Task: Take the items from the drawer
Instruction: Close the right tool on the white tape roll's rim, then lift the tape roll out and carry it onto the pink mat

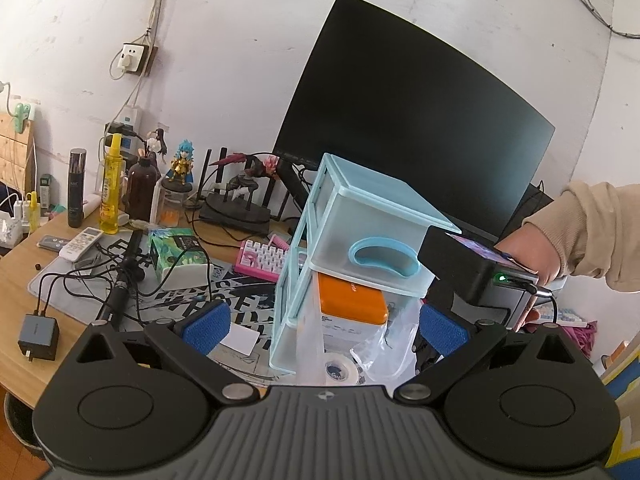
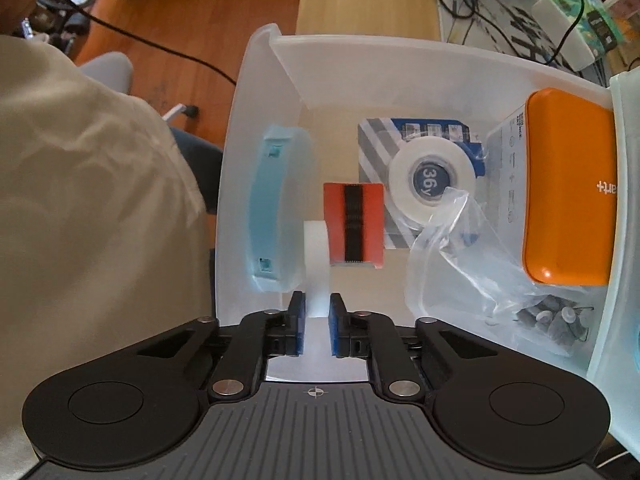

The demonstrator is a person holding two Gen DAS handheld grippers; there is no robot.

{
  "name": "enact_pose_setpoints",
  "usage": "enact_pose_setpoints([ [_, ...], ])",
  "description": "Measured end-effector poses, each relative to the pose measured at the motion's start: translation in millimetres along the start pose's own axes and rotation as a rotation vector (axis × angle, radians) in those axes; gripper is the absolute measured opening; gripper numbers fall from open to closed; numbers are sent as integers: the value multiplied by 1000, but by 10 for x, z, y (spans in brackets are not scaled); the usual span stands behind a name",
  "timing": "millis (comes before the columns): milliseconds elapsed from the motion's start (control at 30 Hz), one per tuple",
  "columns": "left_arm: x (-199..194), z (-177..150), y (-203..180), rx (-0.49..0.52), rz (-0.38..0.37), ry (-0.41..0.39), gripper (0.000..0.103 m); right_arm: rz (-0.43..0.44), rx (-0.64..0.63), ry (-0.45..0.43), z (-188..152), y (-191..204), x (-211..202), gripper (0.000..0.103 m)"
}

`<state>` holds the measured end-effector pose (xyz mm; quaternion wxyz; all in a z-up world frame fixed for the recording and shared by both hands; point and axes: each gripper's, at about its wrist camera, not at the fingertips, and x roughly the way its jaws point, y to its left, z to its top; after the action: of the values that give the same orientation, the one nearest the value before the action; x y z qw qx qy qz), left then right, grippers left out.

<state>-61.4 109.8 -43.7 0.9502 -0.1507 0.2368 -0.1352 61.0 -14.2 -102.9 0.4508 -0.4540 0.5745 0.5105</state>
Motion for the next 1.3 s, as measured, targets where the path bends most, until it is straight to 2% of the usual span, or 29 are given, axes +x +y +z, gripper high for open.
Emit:
enact_pose_setpoints([
  [400, 3, 5, 17, -7, 5, -1, 103, 5, -11, -79, -37, -18, -125, 12],
  [600, 25, 19, -2, -3, -5, -2, 103, -26, 0, -120, -60, -7, -267, 12],
  [833, 32, 14, -31, 6, -22, -4, 103, -61, 39, -171, -122, -31, -344, 12],
  [1067, 49, 7, -90, 21, -41, -5, 103, -99, 130, -235, -216, 22, -542, 12],
  [1300, 58, 28, -152, 44, -67, -5, 103, -96, 186, -297, -275, 98, -665, 12],
])
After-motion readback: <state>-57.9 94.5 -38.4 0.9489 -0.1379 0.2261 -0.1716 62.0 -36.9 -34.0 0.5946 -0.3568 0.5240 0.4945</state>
